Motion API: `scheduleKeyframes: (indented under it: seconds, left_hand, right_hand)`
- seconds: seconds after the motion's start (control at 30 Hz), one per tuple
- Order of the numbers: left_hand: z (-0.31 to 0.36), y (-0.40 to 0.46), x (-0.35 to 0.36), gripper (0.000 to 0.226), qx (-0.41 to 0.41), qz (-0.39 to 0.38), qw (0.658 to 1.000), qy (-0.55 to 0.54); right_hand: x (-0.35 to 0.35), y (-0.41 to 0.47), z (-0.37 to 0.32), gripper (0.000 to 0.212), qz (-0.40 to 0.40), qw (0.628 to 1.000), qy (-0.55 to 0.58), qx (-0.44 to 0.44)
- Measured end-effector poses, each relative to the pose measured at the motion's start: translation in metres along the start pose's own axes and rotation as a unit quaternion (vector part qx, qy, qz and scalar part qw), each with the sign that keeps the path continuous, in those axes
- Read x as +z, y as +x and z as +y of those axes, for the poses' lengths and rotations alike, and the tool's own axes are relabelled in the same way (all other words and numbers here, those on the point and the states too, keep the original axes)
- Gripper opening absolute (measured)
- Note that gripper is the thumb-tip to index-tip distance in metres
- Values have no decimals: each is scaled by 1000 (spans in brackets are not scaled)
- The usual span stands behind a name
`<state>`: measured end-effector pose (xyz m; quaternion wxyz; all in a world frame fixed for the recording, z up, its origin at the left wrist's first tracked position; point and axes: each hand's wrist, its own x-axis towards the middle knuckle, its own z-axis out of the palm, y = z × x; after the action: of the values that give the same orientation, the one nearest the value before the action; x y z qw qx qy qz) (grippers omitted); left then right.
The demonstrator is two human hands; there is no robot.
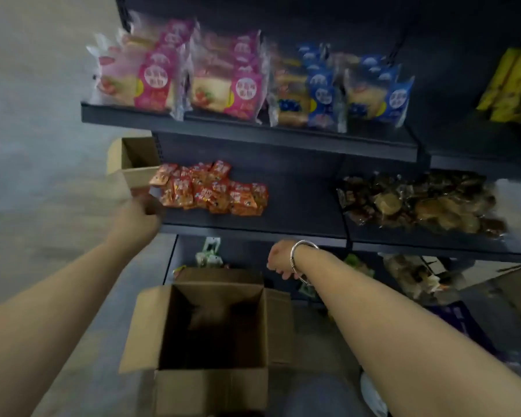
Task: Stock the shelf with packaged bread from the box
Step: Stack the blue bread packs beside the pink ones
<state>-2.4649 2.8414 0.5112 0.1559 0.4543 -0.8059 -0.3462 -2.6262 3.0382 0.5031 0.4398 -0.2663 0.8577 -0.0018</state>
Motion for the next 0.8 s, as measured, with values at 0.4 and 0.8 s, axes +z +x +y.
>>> scheduleKeyframes:
  seconds: [0.4,0.8]
  left_hand:
    - [-231,-74,163,19,-381,-246,891,-30]
    - [-374,-47,344,19,-337,16,924,-182]
  right_hand:
    - [209,185,71,30,-135,988,77,6]
    - [355,381,125,22,-40,952,288,97]
